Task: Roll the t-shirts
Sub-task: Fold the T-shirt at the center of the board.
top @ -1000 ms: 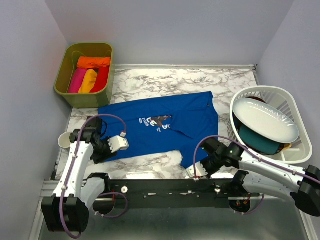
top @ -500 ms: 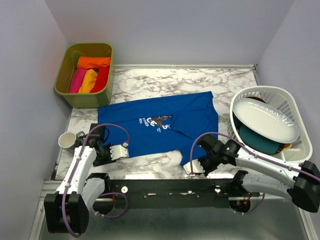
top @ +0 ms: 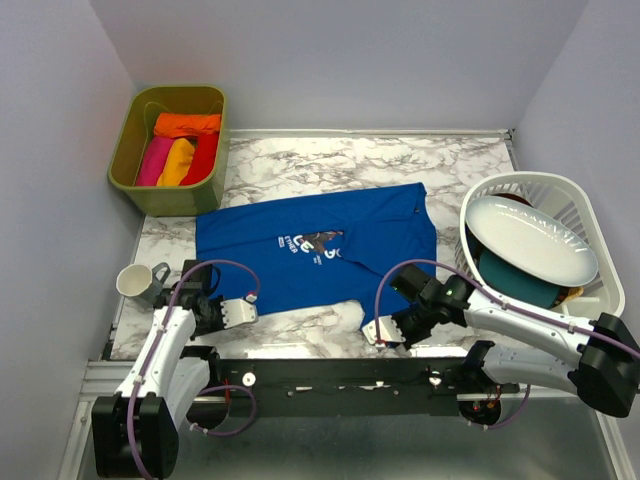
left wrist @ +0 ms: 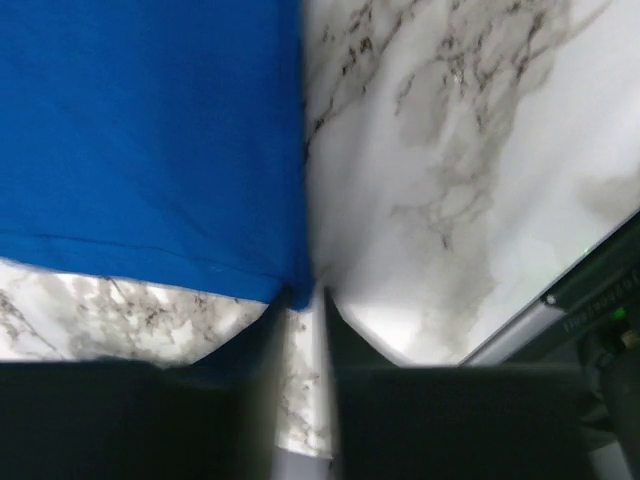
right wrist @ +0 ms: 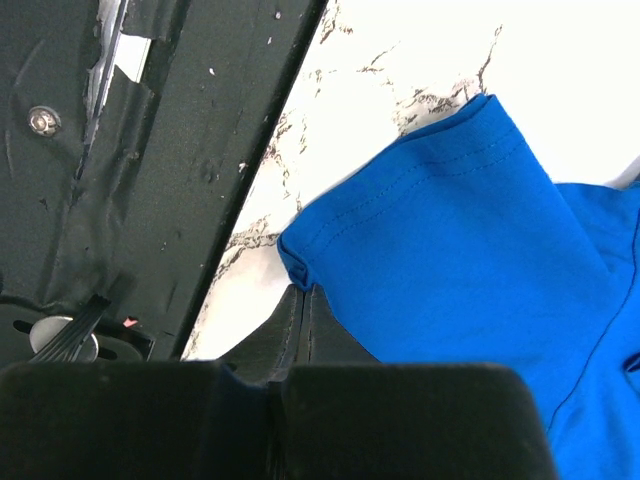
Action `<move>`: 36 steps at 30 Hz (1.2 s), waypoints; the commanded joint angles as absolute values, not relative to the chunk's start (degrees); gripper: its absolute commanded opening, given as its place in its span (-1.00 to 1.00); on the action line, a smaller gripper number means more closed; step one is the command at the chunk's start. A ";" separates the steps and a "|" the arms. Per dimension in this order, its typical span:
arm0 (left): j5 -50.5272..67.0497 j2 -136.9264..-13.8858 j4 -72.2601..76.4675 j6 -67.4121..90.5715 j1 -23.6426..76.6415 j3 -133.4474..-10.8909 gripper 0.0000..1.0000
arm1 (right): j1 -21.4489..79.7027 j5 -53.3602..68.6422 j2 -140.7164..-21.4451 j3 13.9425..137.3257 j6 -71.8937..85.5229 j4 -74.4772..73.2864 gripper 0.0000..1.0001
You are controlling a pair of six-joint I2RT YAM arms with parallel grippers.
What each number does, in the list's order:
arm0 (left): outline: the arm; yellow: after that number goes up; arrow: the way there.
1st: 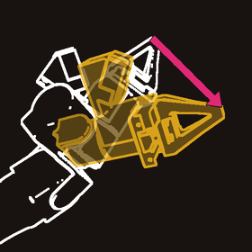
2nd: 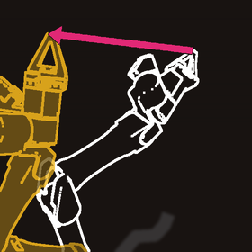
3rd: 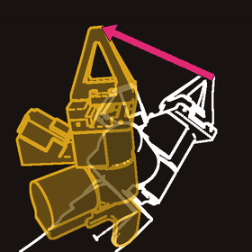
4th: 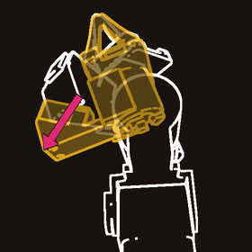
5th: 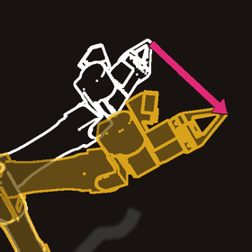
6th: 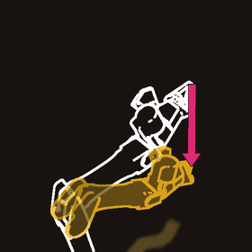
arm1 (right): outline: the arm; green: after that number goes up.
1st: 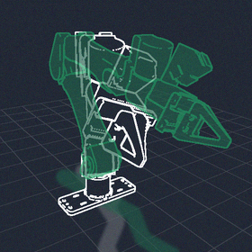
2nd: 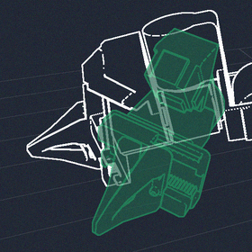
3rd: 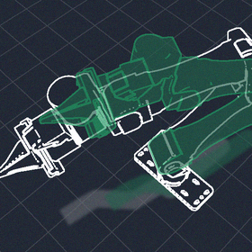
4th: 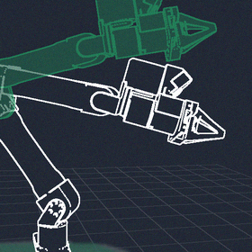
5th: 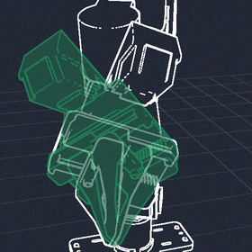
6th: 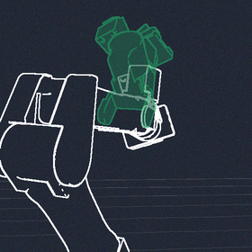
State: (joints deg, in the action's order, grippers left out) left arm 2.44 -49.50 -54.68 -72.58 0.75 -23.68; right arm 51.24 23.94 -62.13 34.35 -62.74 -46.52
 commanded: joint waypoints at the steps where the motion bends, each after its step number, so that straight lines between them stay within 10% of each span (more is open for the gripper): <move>1: 2.02 -47.46 -54.57 -73.39 0.44 -20.57 -1.00 | 50.98 26.02 -62.31 34.98 -61.79 -47.02 -0.99; 36: 3.25 -44.92 -55.91 -62.58 0.53 -33.05 -1.00 | 43.16 1.94 -47.81 50.97 -44.30 -61.52 -0.99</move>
